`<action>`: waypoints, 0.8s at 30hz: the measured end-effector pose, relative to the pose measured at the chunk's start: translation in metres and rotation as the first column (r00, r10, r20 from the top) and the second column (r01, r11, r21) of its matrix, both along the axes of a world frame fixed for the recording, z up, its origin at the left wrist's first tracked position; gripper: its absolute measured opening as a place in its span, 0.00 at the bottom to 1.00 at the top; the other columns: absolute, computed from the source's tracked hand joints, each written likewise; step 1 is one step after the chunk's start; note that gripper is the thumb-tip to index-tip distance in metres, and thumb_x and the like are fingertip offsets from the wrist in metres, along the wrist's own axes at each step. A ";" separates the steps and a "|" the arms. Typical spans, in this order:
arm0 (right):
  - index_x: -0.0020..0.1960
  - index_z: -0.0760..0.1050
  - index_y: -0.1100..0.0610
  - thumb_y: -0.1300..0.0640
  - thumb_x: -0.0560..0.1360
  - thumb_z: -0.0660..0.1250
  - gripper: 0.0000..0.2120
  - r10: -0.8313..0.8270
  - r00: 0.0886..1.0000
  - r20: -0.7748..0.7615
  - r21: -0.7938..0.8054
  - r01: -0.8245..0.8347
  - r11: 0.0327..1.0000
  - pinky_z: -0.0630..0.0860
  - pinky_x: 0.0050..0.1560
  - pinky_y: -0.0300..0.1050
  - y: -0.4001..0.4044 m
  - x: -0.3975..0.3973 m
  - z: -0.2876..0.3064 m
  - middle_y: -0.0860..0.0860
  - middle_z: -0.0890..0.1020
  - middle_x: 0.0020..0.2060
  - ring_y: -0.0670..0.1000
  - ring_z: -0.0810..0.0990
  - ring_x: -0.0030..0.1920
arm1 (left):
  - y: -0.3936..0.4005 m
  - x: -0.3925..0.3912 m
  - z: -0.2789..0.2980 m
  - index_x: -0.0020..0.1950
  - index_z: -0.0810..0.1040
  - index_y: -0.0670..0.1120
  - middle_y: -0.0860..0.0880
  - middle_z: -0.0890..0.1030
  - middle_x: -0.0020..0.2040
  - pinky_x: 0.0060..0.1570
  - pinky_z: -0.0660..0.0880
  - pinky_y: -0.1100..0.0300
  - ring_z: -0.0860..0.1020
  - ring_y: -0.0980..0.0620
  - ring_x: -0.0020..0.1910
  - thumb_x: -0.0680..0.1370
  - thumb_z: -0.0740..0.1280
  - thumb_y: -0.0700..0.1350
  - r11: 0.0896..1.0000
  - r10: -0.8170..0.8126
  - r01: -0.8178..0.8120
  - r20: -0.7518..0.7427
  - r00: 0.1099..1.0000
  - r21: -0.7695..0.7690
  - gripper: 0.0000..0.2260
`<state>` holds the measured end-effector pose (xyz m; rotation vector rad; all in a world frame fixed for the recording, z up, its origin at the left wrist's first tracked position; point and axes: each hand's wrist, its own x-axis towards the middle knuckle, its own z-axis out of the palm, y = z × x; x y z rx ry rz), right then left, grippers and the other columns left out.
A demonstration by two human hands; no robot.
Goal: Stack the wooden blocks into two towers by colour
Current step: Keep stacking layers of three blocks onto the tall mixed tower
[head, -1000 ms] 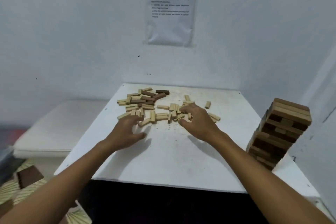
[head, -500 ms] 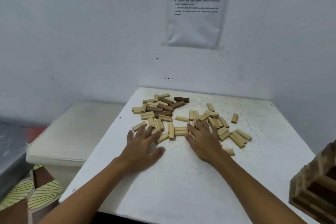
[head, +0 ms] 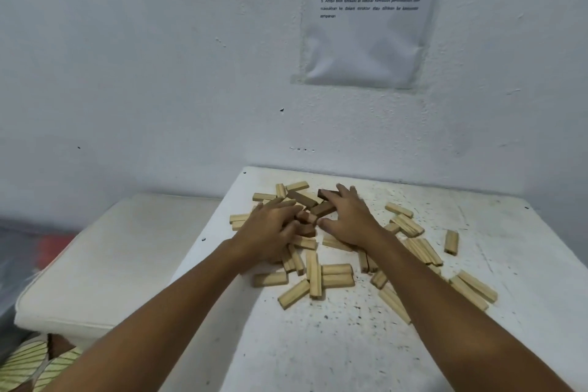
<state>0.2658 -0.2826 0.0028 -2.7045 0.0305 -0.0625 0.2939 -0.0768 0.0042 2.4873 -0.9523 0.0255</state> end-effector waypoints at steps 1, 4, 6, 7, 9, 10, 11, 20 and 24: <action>0.78 0.54 0.47 0.44 0.75 0.66 0.36 0.020 0.999 -0.039 -0.023 -0.021 1.000 0.47 0.75 0.60 0.000 0.007 -0.001 0.54 0.49 0.79 0.60 0.42 0.78 | -0.002 0.006 -0.001 0.70 0.72 0.51 0.51 0.70 0.73 0.70 0.59 0.40 0.61 0.48 0.75 0.80 0.54 0.52 0.998 0.001 0.000 -0.017 1.000 0.061 0.20; 0.79 0.49 0.45 0.42 0.76 0.65 0.38 0.071 0.989 -0.126 -0.044 -0.077 0.996 0.41 0.75 0.62 -0.005 0.022 -0.004 0.53 0.44 0.79 0.58 0.37 0.77 | -0.007 0.015 -0.006 0.75 0.65 0.53 0.52 0.61 0.77 0.74 0.50 0.42 0.53 0.50 0.78 0.83 0.54 0.48 0.970 -0.005 0.006 -0.004 1.000 0.242 0.19; 0.79 0.50 0.45 0.42 0.78 0.61 0.34 0.084 0.984 -0.155 -0.084 -0.097 0.992 0.43 0.75 0.62 -0.010 0.023 -0.004 0.52 0.46 0.79 0.56 0.40 0.78 | -0.008 0.014 -0.009 0.75 0.66 0.52 0.51 0.64 0.76 0.74 0.50 0.44 0.55 0.50 0.77 0.83 0.54 0.47 0.967 -0.015 0.005 0.037 0.999 0.256 0.20; 0.79 0.51 0.45 0.43 0.79 0.59 0.31 0.078 0.985 -0.151 -0.117 -0.096 0.988 0.45 0.75 0.61 -0.013 0.022 -0.005 0.51 0.48 0.79 0.55 0.44 0.78 | -0.008 0.012 -0.011 0.73 0.69 0.51 0.51 0.68 0.74 0.73 0.53 0.44 0.59 0.49 0.76 0.82 0.55 0.46 0.978 -0.006 -0.007 0.058 0.998 0.210 0.19; 0.78 0.55 0.45 0.44 0.81 0.58 0.27 0.046 0.995 -0.084 -0.174 -0.060 0.983 0.53 0.73 0.59 -0.015 0.017 -0.007 0.50 0.56 0.78 0.55 0.53 0.76 | -0.009 0.009 -0.013 0.67 0.76 0.49 0.50 0.77 0.66 0.68 0.62 0.48 0.69 0.49 0.69 0.78 0.57 0.46 0.998 0.031 -0.037 0.117 0.993 0.051 0.19; 0.77 0.59 0.44 0.45 0.80 0.58 0.25 0.023 0.999 -0.031 -0.184 -0.028 0.983 0.57 0.71 0.57 -0.015 0.014 -0.007 0.50 0.60 0.76 0.55 0.57 0.75 | -0.010 0.008 -0.013 0.64 0.79 0.48 0.50 0.79 0.62 0.63 0.67 0.51 0.73 0.49 0.65 0.77 0.59 0.45 0.999 0.050 -0.048 0.133 0.990 -0.015 0.18; 0.75 0.62 0.44 0.45 0.80 0.59 0.24 -0.002 1.000 0.021 -0.182 0.005 0.983 0.60 0.69 0.56 -0.015 0.010 -0.008 0.49 0.65 0.74 0.55 0.61 0.72 | -0.011 0.008 -0.012 0.61 0.81 0.47 0.50 0.81 0.59 0.58 0.70 0.55 0.75 0.49 0.62 0.77 0.62 0.44 0.997 0.066 -0.060 0.132 0.989 -0.050 0.15; 0.64 0.74 0.50 0.51 0.79 0.62 0.14 -0.111 0.983 0.147 -0.240 0.144 0.960 0.66 0.58 0.54 -0.003 -0.018 -0.003 0.53 0.81 0.54 0.57 0.73 0.58 | -0.016 0.012 0.010 0.47 0.84 0.48 0.49 0.83 0.43 0.44 0.77 0.51 0.79 0.50 0.43 0.74 0.70 0.41 0.996 0.040 -0.042 0.026 0.999 0.081 0.05; 0.67 0.71 0.53 0.50 0.79 0.62 0.18 -0.153 0.963 0.220 -0.236 0.205 0.950 0.69 0.55 0.51 0.000 -0.028 -0.002 0.54 0.80 0.56 0.57 0.74 0.58 | -0.015 0.000 0.022 0.56 0.83 0.49 0.50 0.83 0.48 0.44 0.73 0.58 0.78 0.51 0.46 0.76 0.69 0.43 0.999 0.047 -0.049 0.089 0.995 0.021 0.09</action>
